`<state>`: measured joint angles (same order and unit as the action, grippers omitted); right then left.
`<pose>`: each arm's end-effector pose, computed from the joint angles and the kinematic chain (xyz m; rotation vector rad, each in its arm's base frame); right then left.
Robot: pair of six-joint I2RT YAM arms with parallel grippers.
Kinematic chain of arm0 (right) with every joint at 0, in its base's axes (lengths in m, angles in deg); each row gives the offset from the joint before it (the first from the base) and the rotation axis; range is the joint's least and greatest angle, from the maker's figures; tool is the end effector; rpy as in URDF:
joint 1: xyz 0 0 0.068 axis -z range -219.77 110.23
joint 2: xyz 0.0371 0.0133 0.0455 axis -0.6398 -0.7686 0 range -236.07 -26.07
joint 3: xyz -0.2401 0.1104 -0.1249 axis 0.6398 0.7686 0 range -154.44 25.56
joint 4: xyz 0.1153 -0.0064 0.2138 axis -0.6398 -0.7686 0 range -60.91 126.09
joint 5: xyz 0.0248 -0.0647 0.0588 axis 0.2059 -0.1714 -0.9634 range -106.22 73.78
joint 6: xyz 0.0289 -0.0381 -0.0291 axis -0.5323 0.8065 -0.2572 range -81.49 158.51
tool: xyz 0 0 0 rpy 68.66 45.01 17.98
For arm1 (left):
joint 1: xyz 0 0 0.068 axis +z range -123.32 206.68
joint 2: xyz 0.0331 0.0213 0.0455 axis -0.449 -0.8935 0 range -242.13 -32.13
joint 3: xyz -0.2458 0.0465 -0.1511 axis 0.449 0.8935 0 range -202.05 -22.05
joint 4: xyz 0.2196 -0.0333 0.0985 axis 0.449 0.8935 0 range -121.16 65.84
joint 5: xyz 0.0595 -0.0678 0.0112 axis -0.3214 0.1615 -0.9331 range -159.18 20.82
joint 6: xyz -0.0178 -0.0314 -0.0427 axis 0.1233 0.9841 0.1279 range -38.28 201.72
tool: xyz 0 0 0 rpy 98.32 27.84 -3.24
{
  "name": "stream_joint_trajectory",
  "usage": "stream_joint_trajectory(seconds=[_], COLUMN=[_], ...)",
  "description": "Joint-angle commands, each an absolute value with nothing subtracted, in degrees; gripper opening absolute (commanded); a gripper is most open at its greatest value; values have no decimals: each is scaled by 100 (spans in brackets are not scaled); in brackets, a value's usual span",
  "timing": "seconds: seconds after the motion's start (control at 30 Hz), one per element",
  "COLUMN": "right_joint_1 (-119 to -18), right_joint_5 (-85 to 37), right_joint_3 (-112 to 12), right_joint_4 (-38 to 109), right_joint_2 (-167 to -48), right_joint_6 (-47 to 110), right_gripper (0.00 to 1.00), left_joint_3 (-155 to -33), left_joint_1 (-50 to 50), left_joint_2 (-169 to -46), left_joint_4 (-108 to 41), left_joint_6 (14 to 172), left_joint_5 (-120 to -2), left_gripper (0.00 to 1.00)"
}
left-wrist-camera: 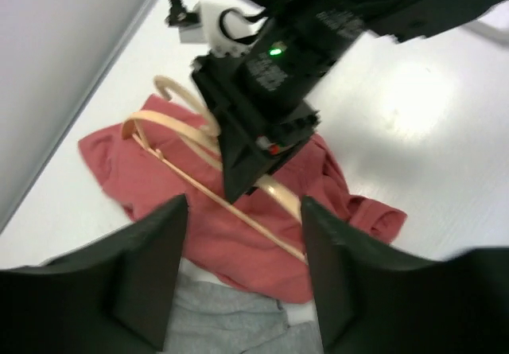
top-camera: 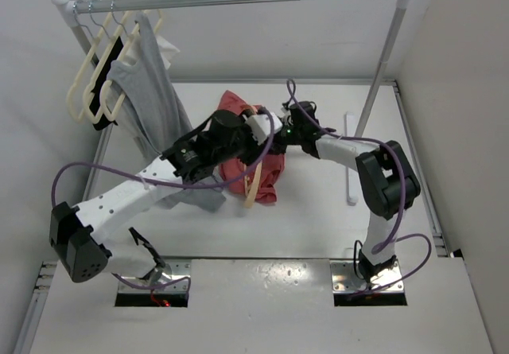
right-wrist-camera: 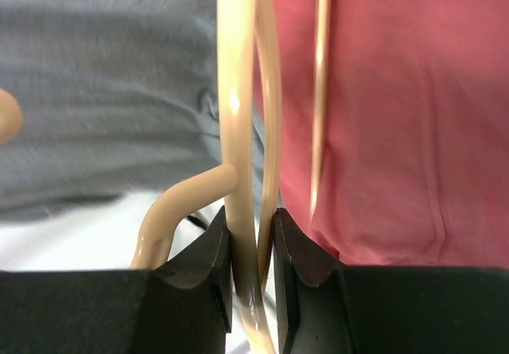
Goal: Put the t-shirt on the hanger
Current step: Place tshirt on hanger
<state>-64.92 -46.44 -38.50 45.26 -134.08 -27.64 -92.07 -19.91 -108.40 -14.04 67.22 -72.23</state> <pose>0.3535 0.1876 0.2093 0.5366 2.4269 1.3850 0.1982 -0.2065 0.3800 0.9819 1.7324 -0.3107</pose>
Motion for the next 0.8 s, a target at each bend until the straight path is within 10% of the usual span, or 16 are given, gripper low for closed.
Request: stream_joint_trajectory(seconds=[0.0,0.2,0.77], right_joint_1=[-6456,-6263,-6078], right_joint_5=[-5067,-4936,-6307], right_joint_3=[-4686,-4222,-4221], right_joint_4=[3313,2669,350], right_joint_2=[-13251,-12566,-12056], right_joint_6=[-620,317,3235], right_gripper=[0,0,0], left_joint_3=[-9228,-9052,-9241], left_joint_1=[-1587,-1067,-444], left_joint_2=[-10482,-10673,-11657], left_joint_4=[-1665,-1666,-1987], left_joint_6=[7030,7389,2777], left_joint_5=[-7199,-6953,-4116], left_gripper=[58,54,97])
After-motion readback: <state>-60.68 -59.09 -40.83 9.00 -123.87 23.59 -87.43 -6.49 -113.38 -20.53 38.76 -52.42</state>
